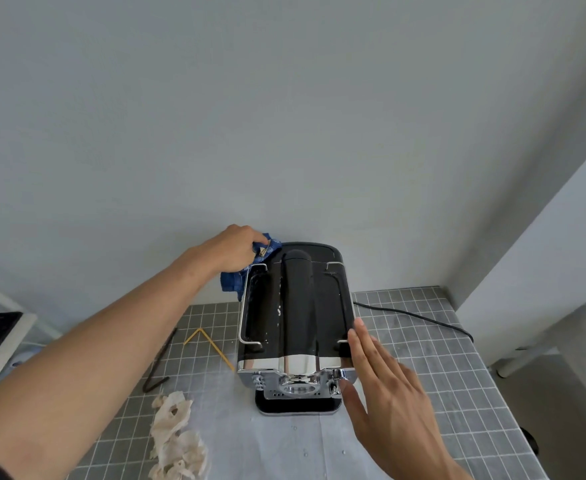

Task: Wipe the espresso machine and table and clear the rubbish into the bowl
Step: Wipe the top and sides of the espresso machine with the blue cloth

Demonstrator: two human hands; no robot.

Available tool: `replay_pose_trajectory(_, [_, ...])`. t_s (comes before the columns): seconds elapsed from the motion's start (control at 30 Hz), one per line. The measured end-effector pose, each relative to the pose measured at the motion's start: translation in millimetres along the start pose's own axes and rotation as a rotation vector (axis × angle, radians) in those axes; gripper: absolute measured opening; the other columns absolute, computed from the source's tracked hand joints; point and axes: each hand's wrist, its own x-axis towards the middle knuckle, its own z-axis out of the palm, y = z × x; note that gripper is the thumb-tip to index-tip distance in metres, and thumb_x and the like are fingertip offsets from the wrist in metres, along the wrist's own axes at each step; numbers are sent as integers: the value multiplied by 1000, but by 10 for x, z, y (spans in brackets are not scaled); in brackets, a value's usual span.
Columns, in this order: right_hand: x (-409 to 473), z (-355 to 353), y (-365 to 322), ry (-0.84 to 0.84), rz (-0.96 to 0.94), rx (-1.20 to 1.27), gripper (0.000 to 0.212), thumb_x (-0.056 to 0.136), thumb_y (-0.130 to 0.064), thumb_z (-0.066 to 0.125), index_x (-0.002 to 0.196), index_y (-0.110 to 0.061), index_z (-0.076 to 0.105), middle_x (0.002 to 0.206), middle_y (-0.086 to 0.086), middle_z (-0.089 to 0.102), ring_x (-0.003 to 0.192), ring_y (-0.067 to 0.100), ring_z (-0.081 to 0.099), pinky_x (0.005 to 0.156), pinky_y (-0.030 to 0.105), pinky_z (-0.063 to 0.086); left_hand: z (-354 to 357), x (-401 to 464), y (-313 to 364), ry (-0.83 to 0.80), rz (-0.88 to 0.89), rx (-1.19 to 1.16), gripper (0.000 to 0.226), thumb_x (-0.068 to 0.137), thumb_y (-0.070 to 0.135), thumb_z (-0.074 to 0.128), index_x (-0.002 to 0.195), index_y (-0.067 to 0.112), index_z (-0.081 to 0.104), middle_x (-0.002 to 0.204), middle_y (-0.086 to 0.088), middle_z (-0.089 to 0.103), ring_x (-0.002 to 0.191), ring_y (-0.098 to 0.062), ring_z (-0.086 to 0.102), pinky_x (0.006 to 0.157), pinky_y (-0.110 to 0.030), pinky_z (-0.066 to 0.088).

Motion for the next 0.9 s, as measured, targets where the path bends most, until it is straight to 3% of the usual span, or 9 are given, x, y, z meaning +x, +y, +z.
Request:
replay_pose_trajectory(0.07, [-2, 2, -1, 2, 5, 3, 72, 99, -51, 39, 161, -24, 13, 169, -11, 1, 150, 12, 26, 112, 38, 42, -2, 11, 94, -10, 0, -35, 56, 98, 0, 34, 142, 24, 59, 112, -8, 56, 71, -14, 53, 56, -27, 40])
replay_pose_trajectory(0.17, [-3, 6, -5, -4, 2, 7, 73, 99, -51, 41, 161, -24, 12, 169, -10, 1, 150, 12, 26, 112, 39, 42, 44, 60, 269, -9, 76, -53, 52, 101, 8, 34, 141, 30, 60, 132, -6, 60, 96, -22, 57, 72, -30, 42])
replay_pose_trajectory(0.33, [-7, -12, -9, -22, -4, -3, 72, 101, -52, 36, 161, -26, 7, 169, -13, -3, 151, 9, 22, 115, 37, 38, 158, 46, 461, -15, 232, -167, 41, 103, 15, 44, 131, 34, 68, 130, 14, 64, 116, -20, 56, 92, -30, 41])
replay_pose_trajectory(0.4, [-3, -23, -15, -31, -8, -7, 72, 101, -54, 32, 161, -27, 4, 168, -15, -7, 152, 7, 17, 116, 36, 36, 119, 12, 379, 0, 219, -182, 40, 102, 15, 49, 131, 35, 69, 131, 11, 66, 111, -18, 58, 90, -26, 43])
replay_pose_trajectory(0.5, [0, -23, -16, -45, -6, -4, 71, 101, -55, 29, 161, -29, -1, 167, -17, -14, 153, 5, 11, 119, 35, 32, 39, -58, 130, 2, 196, -121, 48, 95, 8, 47, 124, 37, 73, 136, 17, 63, 82, -10, 64, 70, -17, 47])
replay_pose_trajectory(0.53, [1, -26, -21, -38, -6, 0, 71, 101, -55, 30, 161, -29, 0, 167, -17, -13, 152, 5, 12, 118, 34, 33, 26, -81, 31, -10, 198, -99, 52, 94, 5, 46, 121, 38, 74, 142, 19, 59, 78, -8, 66, 71, -19, 50])
replay_pose_trajectory(0.6, [5, -29, -28, -27, -1, 6, 71, 101, -55, 31, 161, -29, 4, 168, -17, -9, 152, 5, 15, 116, 34, 35, 1, -123, -152, -25, 218, -48, 57, 92, -2, 43, 118, 36, 76, 150, 15, 51, 100, -14, 70, 90, -31, 54])
replay_pose_trajectory(0.67, [11, -20, -35, -26, 2, 6, 70, 101, -56, 28, 161, -30, 4, 168, -17, -8, 152, 5, 16, 116, 34, 36, -37, -138, -288, -22, 249, 22, 56, 91, -8, 45, 117, 30, 77, 151, 7, 53, 125, -21, 60, 106, -36, 47])
replay_pose_trajectory(0.9, [-1, -12, -32, -14, 5, 5, 70, 101, -56, 28, 161, -28, 7, 169, -16, -5, 150, 6, 22, 115, 33, 34, 4, -166, -355, 40, 294, 12, 55, 91, -15, 45, 114, 20, 80, 149, 3, 57, 132, -22, 56, 110, -39, 43])
